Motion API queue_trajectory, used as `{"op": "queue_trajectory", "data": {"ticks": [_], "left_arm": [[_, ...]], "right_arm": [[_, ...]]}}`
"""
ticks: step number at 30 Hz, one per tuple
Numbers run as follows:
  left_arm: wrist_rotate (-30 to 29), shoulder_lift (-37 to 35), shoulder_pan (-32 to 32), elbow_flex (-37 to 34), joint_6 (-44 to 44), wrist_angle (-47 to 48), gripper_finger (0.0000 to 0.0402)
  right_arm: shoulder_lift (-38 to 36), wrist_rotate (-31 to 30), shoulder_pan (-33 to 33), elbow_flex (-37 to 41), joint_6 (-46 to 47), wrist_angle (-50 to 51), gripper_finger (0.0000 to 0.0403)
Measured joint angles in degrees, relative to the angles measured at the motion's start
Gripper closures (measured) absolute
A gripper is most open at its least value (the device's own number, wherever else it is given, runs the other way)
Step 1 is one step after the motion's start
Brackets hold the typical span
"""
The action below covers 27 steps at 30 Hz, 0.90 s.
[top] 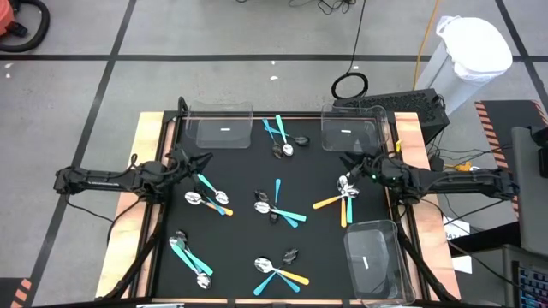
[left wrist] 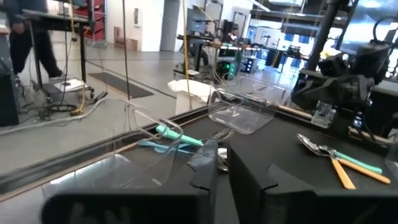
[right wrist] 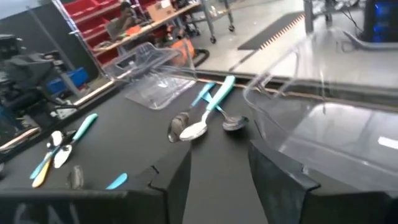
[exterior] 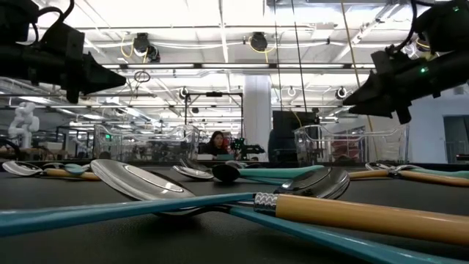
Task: Sort silverware by color (type)
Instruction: Put the yellow spoon into the top right transparent bin
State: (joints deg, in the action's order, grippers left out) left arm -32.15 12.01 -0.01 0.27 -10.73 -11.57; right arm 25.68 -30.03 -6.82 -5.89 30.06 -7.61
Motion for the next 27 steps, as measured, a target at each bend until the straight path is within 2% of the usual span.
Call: {"op": "queue_trajectory", "data": {"ticks": [3,7,10,20,24,27], "left_arm": [[-0.1,0.0,0.0,0.0,-0.9,0.7,0.0324],[-3.6,0.0,0.0,0.0,-0.8,7.3,0.0276],[-5.5,1.7,0.6,0.0,-0.9,7.3,0.0254],[-5.6,6.6,3.9,0.0,-1.3,7.5,0.0246],[-5.4,8.0,4.6,0.0,-5.1,7.6,0.0246],[-3.1,9.3,5.0,0.0,-5.6,7.6,0.0246]], "right_arm": [[2.0,0.0,-0.9,0.0,2.2,0.6,0.0247],[5.0,-0.2,-2.4,0.0,4.9,0.3,0.0248],[7.2,0.2,-3.8,-0.1,6.9,-1.2,0.0248],[11.9,9.3,-7.2,-0.1,12.3,-1.2,0.0248],[13.4,10.7,-8.0,-0.1,12.6,-0.5,0.0248],[15.0,10.8,-8.8,-0.2,13.6,0.7,0.0248]]}}
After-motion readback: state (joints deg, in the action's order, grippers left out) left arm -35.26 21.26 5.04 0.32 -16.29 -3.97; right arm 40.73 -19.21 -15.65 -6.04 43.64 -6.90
